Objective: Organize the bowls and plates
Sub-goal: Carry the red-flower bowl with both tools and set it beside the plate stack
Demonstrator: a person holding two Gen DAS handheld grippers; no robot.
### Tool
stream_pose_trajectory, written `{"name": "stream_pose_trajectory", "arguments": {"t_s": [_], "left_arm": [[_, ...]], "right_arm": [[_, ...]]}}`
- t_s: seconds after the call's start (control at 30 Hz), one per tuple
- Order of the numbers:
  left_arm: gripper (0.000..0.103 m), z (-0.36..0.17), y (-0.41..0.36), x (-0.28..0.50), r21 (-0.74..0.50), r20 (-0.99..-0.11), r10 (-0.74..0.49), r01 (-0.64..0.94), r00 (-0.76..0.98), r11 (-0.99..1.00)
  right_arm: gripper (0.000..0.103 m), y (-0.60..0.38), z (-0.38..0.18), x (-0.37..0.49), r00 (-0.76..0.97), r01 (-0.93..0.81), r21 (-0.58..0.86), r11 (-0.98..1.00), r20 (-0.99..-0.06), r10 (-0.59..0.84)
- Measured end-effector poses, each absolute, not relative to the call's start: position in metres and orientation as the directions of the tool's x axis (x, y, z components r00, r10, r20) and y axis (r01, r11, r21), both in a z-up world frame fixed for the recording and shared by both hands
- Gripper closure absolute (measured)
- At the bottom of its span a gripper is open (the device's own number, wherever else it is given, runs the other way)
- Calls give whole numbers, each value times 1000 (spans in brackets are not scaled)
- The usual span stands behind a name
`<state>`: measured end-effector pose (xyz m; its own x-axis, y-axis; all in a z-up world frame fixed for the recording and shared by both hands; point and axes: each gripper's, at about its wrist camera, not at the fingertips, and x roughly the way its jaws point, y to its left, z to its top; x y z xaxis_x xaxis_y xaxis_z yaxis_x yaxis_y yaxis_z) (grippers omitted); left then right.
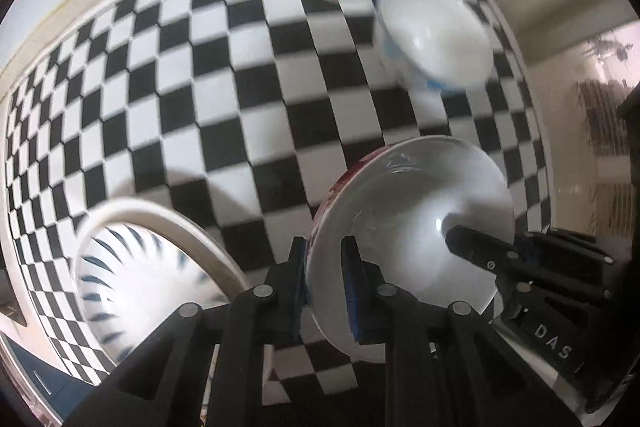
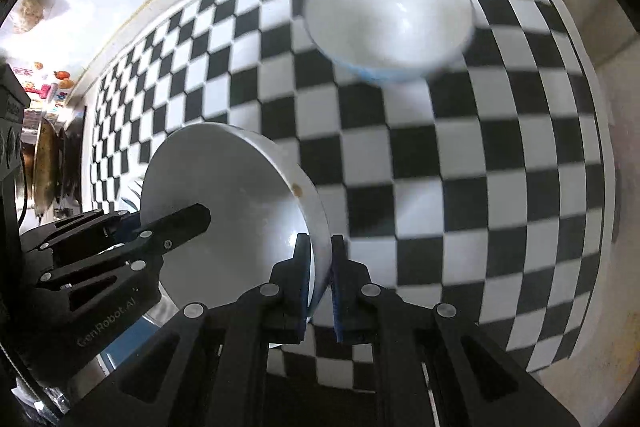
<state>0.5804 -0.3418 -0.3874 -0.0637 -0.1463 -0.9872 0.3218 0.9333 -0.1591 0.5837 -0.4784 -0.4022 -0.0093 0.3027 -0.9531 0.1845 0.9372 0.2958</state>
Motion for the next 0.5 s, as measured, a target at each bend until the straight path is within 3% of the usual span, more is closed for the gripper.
{"name": "stream_pose_trajectory", "arguments": {"t_s": [0.5], "left_arm": [[88, -434, -358, 557, -149, -982, -100, 334, -160, 931]], "right_arm": [[93, -488, -453, 551, -95, 194, 261, 945, -954, 283]]}}
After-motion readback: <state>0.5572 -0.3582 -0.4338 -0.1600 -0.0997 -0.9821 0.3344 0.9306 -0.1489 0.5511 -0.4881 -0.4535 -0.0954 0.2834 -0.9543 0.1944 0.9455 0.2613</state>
